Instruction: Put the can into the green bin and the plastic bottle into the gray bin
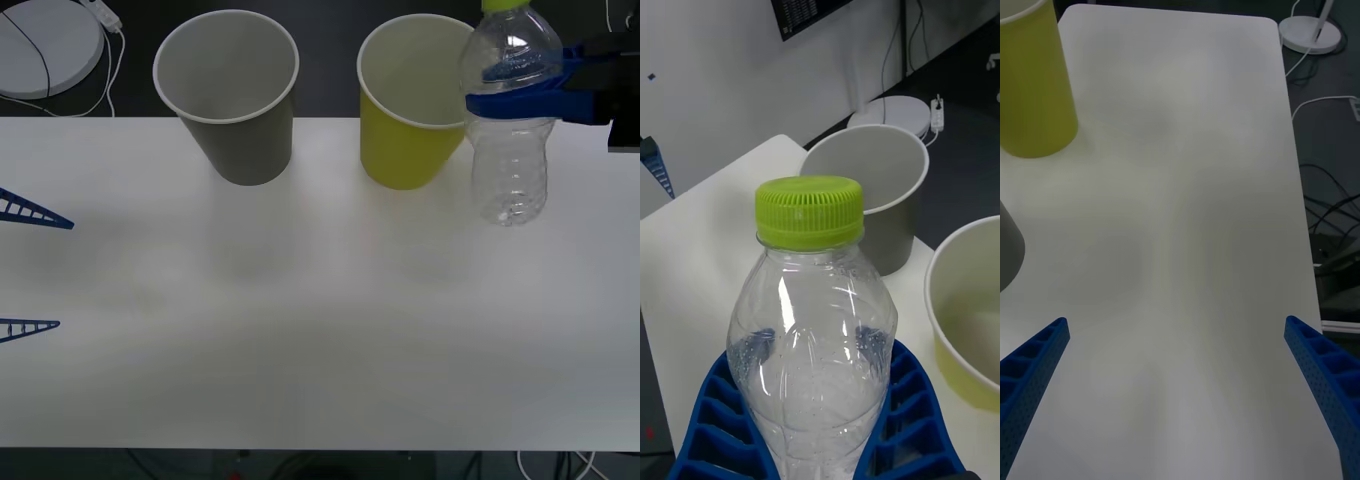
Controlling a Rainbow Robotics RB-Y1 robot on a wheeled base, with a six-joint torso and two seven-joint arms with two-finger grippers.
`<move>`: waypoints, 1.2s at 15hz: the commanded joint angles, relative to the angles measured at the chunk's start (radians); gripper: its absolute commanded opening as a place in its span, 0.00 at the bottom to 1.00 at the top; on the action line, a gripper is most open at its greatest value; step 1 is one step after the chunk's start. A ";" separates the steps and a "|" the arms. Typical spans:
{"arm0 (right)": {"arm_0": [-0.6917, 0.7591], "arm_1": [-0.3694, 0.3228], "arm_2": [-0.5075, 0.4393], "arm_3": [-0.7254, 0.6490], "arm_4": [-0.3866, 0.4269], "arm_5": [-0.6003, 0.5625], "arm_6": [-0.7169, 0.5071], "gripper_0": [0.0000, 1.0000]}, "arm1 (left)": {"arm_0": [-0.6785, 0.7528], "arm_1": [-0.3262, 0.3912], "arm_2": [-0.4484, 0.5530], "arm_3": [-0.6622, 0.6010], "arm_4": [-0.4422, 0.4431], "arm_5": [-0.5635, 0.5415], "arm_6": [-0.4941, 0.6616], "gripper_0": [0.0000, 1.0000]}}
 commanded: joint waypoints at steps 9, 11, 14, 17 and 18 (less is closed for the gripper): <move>-0.756 0.194 0.611 0.450 0.156 -0.133 0.035 0.00 | 0.000 0.000 0.000 0.000 0.000 0.000 0.000 1.00; -0.824 0.240 0.659 0.514 0.168 -0.133 0.035 0.00 | 0.000 0.000 0.000 0.000 0.000 0.000 0.000 1.00; -0.936 0.301 0.754 0.625 0.184 -0.133 0.017 0.00 | 0.000 0.000 0.000 0.000 0.000 0.000 0.000 1.00; -1.052 0.358 0.837 0.724 0.204 -0.134 0.003 0.00 | 0.000 0.000 0.000 0.000 0.000 0.000 0.000 1.00; -1.094 0.378 0.875 0.764 0.208 -0.134 0.003 0.00 | 0.000 0.000 0.000 0.000 0.000 0.000 0.000 1.00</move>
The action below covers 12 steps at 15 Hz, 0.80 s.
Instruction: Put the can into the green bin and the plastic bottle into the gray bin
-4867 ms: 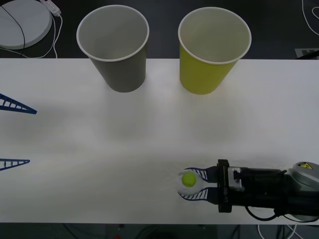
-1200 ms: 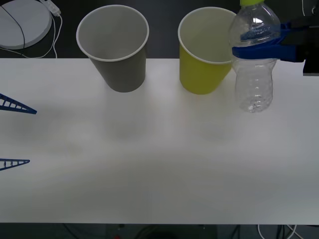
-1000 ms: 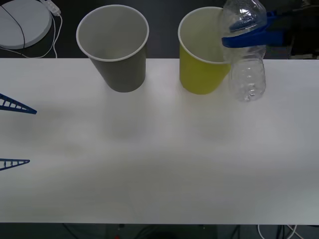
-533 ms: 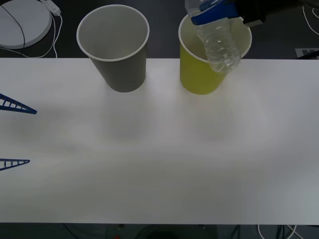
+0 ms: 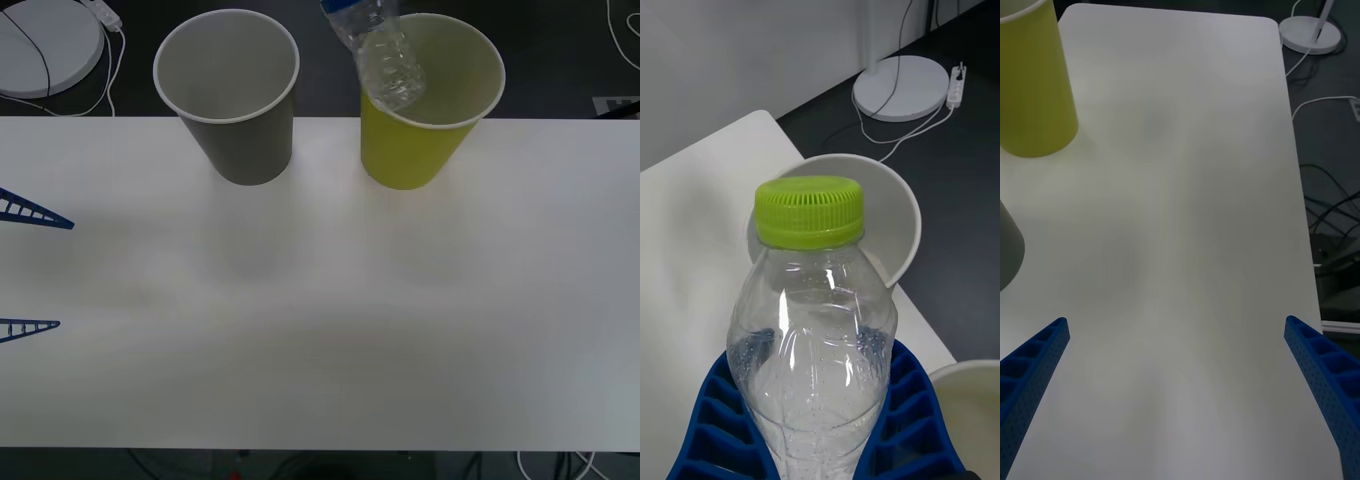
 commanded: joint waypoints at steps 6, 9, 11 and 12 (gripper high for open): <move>-0.248 0.139 0.200 0.244 0.013 -0.017 0.000 0.00 | 0.000 0.000 0.000 0.000 0.000 0.000 0.000 1.00; -0.314 0.219 0.209 0.362 0.025 -0.065 0.000 0.00 | 0.000 0.000 0.000 0.000 0.000 0.000 0.000 1.00; -0.360 0.256 0.247 0.416 0.026 -0.068 -0.003 0.00 | 0.000 0.000 0.000 0.000 0.000 0.000 0.000 1.00; -0.395 0.279 0.283 0.446 0.029 -0.066 -0.043 0.00 | 0.000 0.000 0.000 0.000 0.000 0.000 0.000 1.00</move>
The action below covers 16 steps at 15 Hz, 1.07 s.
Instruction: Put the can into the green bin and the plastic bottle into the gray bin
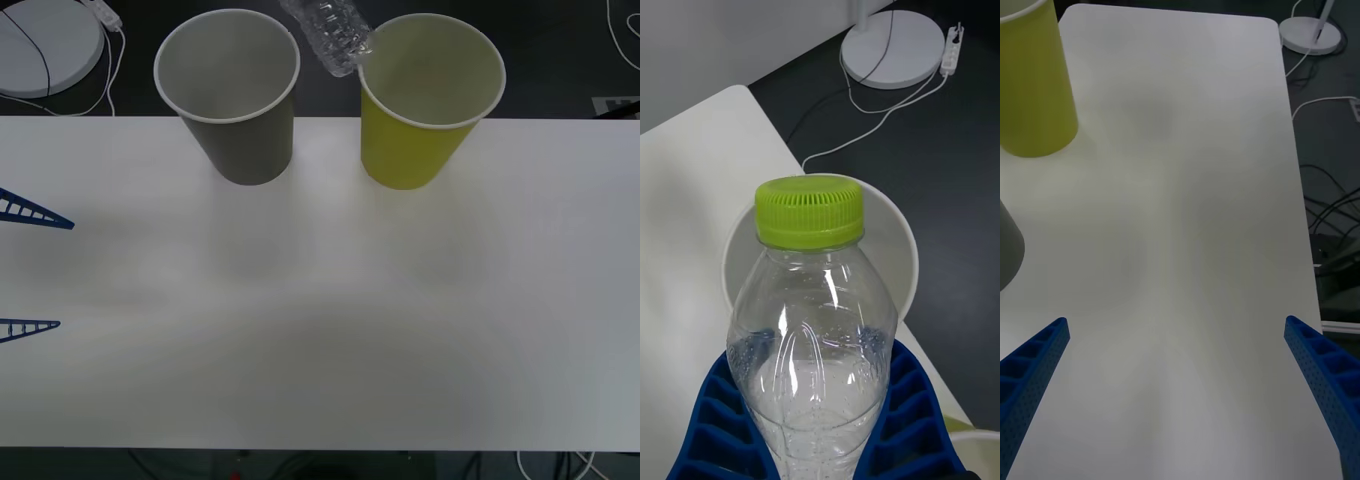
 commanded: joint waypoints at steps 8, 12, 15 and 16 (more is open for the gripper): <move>-0.160 0.240 0.102 0.326 0.055 0.003 -0.062 0.00 | 0.000 0.000 0.000 0.000 0.000 0.000 0.000 1.00; -0.197 0.322 0.125 0.426 0.088 0.015 -0.062 0.00 | 0.000 0.000 0.000 0.000 0.000 0.000 0.000 1.00; -0.221 0.386 0.142 0.495 0.115 0.033 -0.062 0.00 | 0.000 0.000 0.000 0.000 0.000 0.000 0.000 1.00; -0.227 0.405 0.145 0.513 0.120 0.038 -0.062 0.00 | 0.000 0.000 0.000 0.000 0.000 0.000 0.000 1.00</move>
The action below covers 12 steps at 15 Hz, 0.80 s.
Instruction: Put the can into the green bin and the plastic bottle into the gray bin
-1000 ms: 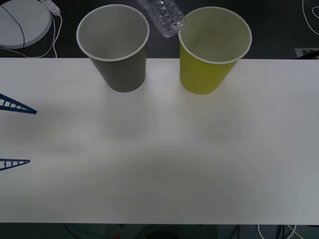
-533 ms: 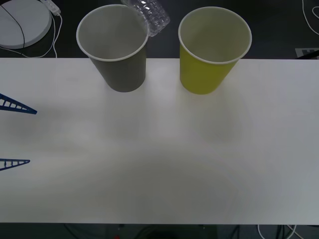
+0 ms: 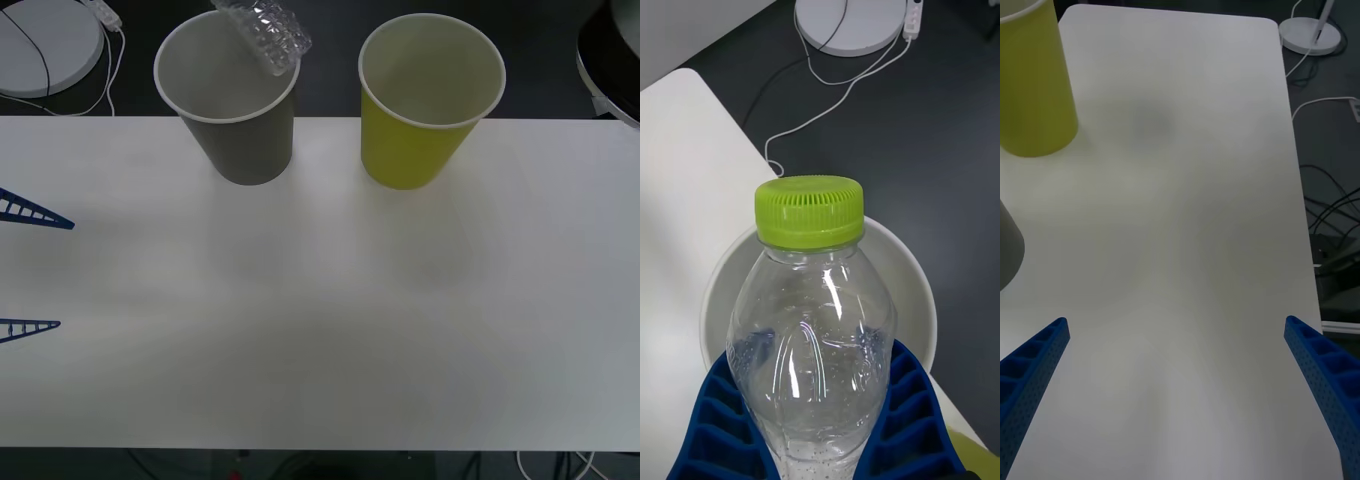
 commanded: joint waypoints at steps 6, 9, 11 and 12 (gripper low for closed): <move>-0.022 0.103 0.025 0.094 0.034 0.047 0.000 0.00 | 0.000 0.000 0.000 0.000 0.000 0.000 0.000 1.00; -0.022 0.107 0.025 0.094 0.029 0.047 0.000 0.00 | 0.000 0.000 0.000 0.000 0.000 0.000 0.000 1.00; -0.022 0.107 0.025 0.096 0.024 0.049 0.000 0.00 | 0.000 0.000 0.000 0.000 0.000 0.000 0.000 1.00; -0.022 0.107 0.025 0.096 0.024 0.053 0.000 0.41 | 0.000 0.000 0.000 0.000 0.000 0.000 0.000 1.00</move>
